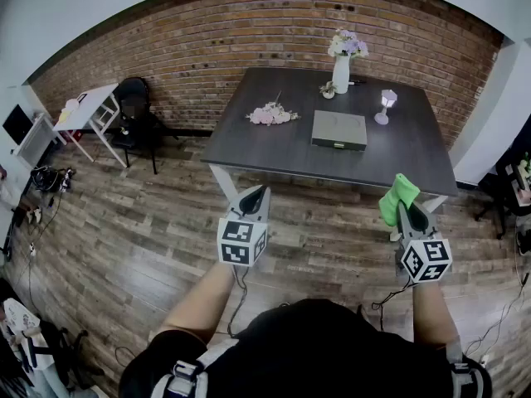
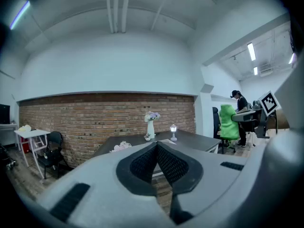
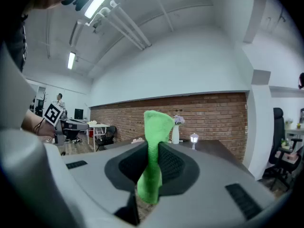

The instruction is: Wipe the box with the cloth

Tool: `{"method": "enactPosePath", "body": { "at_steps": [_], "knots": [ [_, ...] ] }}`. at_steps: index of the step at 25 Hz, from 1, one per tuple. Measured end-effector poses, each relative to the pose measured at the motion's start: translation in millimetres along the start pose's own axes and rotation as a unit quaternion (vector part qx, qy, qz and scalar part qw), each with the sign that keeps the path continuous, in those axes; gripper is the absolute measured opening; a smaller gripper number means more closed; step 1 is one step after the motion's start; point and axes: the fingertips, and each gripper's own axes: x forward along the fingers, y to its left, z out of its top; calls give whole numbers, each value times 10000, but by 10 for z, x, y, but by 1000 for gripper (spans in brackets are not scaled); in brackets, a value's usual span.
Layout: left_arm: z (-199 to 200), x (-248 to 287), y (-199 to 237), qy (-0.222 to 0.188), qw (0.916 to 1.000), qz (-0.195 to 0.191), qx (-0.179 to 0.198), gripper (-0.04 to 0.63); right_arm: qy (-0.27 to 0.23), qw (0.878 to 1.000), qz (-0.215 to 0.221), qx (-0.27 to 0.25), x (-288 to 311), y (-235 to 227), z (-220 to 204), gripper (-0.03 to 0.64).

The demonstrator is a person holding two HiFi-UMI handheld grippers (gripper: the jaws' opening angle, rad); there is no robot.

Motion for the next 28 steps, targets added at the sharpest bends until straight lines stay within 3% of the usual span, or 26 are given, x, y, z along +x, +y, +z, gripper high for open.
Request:
{"method": "enactPosePath", "body": {
  "at_steps": [20,28],
  "knots": [
    [38,16,-70,-98,9999,-111,-42,9,68,10000,-15,-7,63,65,-29,55],
    [28,-6,42,-98,9997,-216,-17,9,-144,9996,167,200,145,270,39,55]
  ]
}}
